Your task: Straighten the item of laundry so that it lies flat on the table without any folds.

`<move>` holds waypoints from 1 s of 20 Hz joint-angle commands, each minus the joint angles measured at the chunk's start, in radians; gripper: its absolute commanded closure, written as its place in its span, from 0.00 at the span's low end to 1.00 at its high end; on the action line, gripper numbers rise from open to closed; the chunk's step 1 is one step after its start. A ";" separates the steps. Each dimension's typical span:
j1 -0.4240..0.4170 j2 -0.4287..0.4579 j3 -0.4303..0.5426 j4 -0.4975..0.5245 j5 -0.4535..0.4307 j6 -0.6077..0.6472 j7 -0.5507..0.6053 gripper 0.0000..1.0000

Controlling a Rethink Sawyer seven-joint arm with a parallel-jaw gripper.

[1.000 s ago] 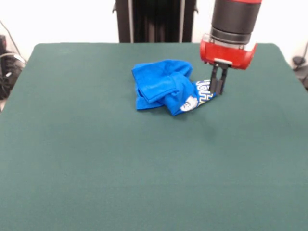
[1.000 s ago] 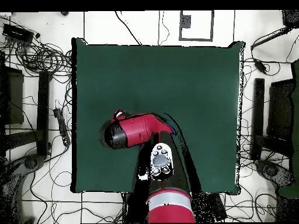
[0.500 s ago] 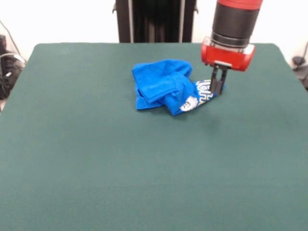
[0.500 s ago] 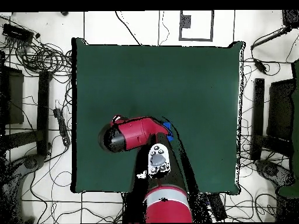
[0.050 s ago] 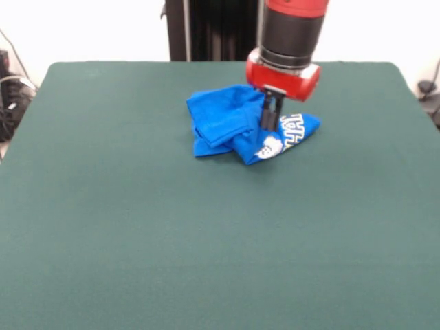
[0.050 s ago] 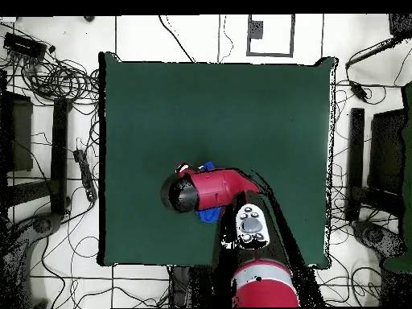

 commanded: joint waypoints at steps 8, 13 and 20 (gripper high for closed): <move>0.142 0.100 0.041 0.038 -0.051 -0.034 0.051 1.00; 0.175 0.104 0.026 0.063 -0.016 -0.074 0.107 1.00; 0.153 0.176 0.013 0.020 -0.040 -0.138 0.073 1.00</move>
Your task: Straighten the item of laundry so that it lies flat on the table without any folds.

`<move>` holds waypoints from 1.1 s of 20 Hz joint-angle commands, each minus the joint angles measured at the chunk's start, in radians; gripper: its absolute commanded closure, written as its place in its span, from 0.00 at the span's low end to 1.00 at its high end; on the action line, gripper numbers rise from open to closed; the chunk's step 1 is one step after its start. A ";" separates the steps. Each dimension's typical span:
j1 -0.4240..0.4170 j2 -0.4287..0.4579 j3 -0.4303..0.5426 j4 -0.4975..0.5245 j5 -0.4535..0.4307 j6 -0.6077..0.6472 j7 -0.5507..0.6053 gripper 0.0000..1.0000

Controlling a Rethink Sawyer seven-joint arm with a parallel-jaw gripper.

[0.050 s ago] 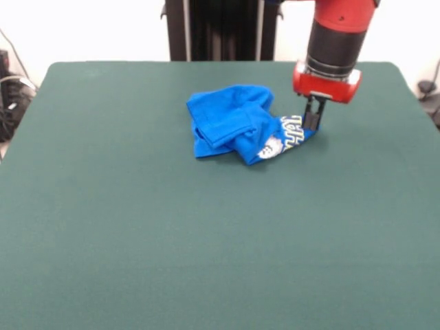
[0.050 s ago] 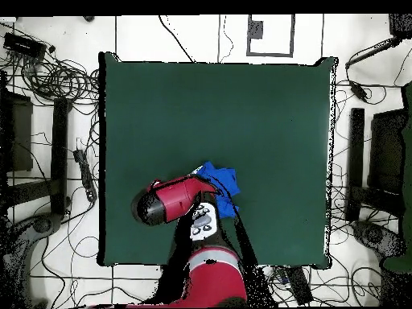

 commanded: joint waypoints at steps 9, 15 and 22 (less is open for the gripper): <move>-0.074 0.069 0.053 0.007 -0.017 -0.073 0.013 1.00; -0.101 -0.021 0.095 0.030 0.009 -0.008 -0.009 1.00; -0.122 -0.093 0.138 0.040 0.032 0.109 -0.038 1.00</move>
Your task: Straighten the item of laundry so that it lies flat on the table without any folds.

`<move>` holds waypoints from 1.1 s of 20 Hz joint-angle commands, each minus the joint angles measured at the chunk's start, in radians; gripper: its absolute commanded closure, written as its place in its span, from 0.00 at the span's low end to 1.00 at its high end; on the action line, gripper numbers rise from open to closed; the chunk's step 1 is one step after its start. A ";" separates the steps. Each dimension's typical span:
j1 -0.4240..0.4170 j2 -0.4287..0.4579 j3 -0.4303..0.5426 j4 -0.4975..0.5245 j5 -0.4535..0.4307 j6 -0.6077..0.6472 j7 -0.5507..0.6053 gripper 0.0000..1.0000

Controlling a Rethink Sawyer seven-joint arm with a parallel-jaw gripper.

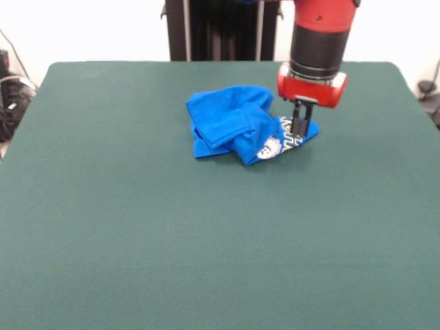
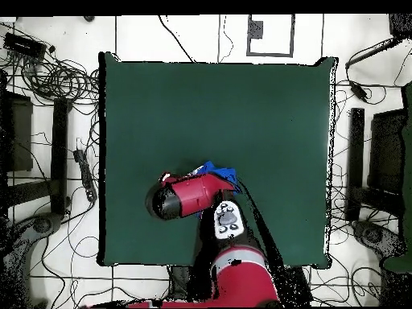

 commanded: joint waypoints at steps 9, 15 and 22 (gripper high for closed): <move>0.036 0.002 0.045 0.022 -0.002 0.072 0.026 1.00; 0.080 0.062 0.009 0.019 -0.016 -0.017 0.068 1.00; 0.059 0.115 0.003 0.055 -0.021 -0.148 0.089 1.00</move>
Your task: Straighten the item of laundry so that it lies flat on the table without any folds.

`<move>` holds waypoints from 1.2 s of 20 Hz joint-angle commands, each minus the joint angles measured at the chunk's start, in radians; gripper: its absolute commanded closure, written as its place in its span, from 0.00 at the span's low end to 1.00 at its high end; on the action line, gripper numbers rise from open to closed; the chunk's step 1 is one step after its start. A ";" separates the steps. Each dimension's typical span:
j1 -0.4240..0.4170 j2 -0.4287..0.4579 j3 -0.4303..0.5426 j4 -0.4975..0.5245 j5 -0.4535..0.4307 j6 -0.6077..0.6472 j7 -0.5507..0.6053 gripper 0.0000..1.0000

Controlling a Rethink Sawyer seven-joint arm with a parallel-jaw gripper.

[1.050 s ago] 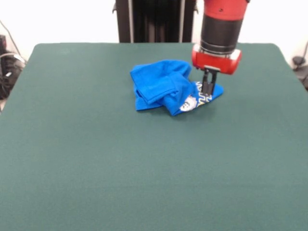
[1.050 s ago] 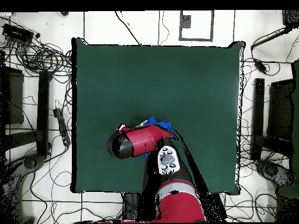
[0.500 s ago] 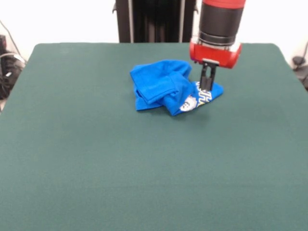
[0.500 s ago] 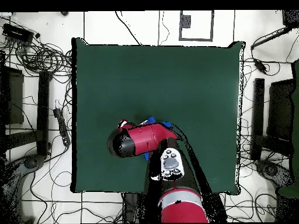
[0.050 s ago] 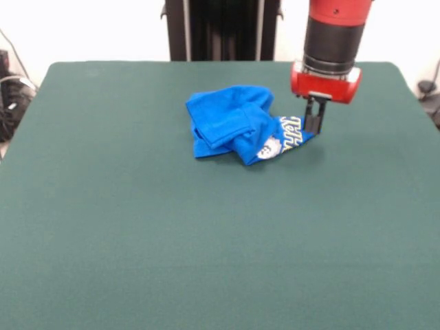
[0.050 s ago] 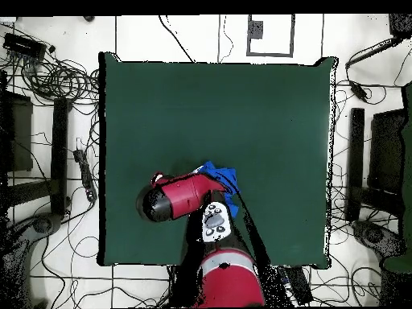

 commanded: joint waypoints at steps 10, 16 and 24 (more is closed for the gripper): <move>-0.080 0.055 0.051 0.116 -0.025 -0.139 0.036 1.00; -0.073 0.030 0.067 0.123 -0.007 -0.106 0.031 1.00; -0.028 0.023 0.054 0.123 0.024 -0.102 0.066 1.00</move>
